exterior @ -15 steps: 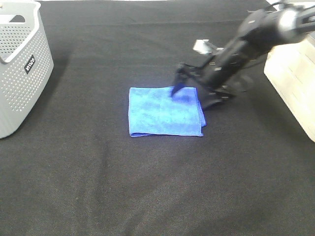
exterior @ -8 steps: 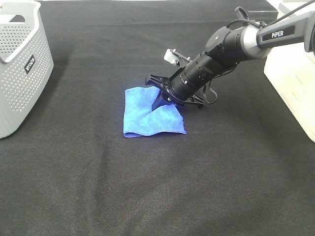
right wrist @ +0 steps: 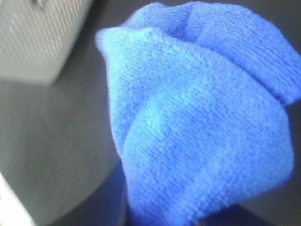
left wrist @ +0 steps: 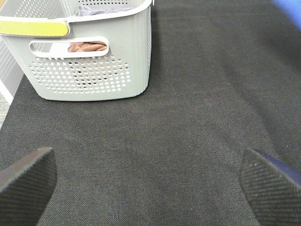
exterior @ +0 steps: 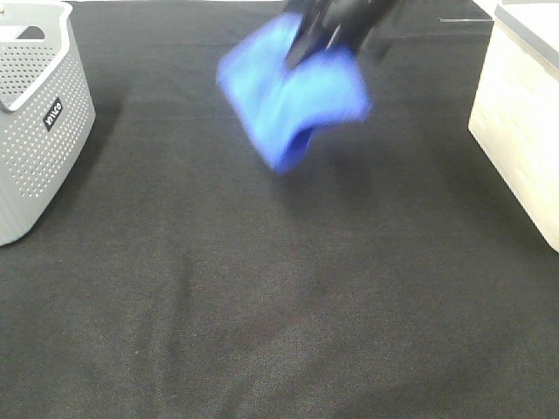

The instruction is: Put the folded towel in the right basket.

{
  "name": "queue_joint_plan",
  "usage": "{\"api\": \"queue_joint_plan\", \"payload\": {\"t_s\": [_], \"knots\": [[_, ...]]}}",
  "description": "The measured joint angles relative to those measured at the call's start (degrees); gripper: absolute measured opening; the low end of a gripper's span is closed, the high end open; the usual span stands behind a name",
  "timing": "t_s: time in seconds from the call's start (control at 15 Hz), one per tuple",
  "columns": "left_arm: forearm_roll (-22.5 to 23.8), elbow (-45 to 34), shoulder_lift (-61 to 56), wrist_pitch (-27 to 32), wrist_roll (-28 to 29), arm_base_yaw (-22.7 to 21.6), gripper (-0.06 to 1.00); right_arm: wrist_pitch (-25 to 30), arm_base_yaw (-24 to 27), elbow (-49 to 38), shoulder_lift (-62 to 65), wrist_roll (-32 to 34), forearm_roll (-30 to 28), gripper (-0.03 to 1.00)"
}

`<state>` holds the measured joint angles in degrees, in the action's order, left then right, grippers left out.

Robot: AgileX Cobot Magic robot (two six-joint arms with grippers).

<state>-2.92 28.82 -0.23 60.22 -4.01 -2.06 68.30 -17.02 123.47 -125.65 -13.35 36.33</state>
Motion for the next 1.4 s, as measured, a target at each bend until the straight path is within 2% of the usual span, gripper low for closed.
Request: {"api": "queue_joint_plan", "payload": {"t_s": [0.2, 0.27, 0.33, 0.47, 0.53, 0.73, 0.8, 0.87, 1.0, 1.07, 1.2, 1.4], "knots": [[0.0, 0.0, 0.0, 0.0, 0.0, 0.0, 0.99, 0.9, 9.4, 5.0, 7.8, 3.4, -6.5, 0.21], [0.0, 0.0, 0.0, 0.0, 0.0, 0.0, 0.99, 0.9, 14.3, 5.2, 10.3, 4.2, -8.4, 0.21], [0.0, 0.0, 0.0, 0.0, 0.0, 0.0, 0.99, 1.0, 21.6, 5.2, 12.9, 5.0, -10.6, 0.21], [0.0, 0.0, 0.0, 0.0, 0.0, 0.0, 0.99, 1.0, 30.4, 5.2, 13.6, 7.2, -14.7, 0.21], [0.0, 0.0, 0.0, 0.0, 0.0, 0.0, 0.99, 1.0, 30.4, 5.2, 13.6, 7.2, -14.7, 0.21], [0.0, 0.0, 0.0, 0.0, 0.0, 0.0, 0.99, 1.3, 38.0, 5.2, 9.7, 12.1, -26.4, 0.21], [0.0, 0.0, 0.0, 0.0, 0.0, 0.0, 0.99, 1.4, 38.4, 5.2, 8.0, 12.3, -27.3, 0.24], [0.0, 0.0, 0.0, 0.0, 0.0, 0.0, 0.99, 1.5, 38.3, 5.2, 6.8, 12.0, -27.4, 0.36], [0.0, 0.0, 0.0, 0.0, 0.0, 0.0, 0.99, 1.5, 36.7, 5.2, 5.7, 10.8, -26.6, 0.74], [0.0, 0.0, 0.0, 0.0, 0.0, 0.0, 0.99, 1.5, 35.3, 5.2, 5.7, 10.7, -26.4, 0.88], [0.0, 0.0, 0.0, 0.0, 0.0, 0.0, 0.99, 1.5, 31.3, 5.2, 5.7, 11.2, -26.2, 0.97], [0.0, 0.0, 0.0, 0.0, 0.0, 0.0, 0.99, 1.5, 21.3, 5.2, 7.1, 12.6, -27.7, 0.98]]}}
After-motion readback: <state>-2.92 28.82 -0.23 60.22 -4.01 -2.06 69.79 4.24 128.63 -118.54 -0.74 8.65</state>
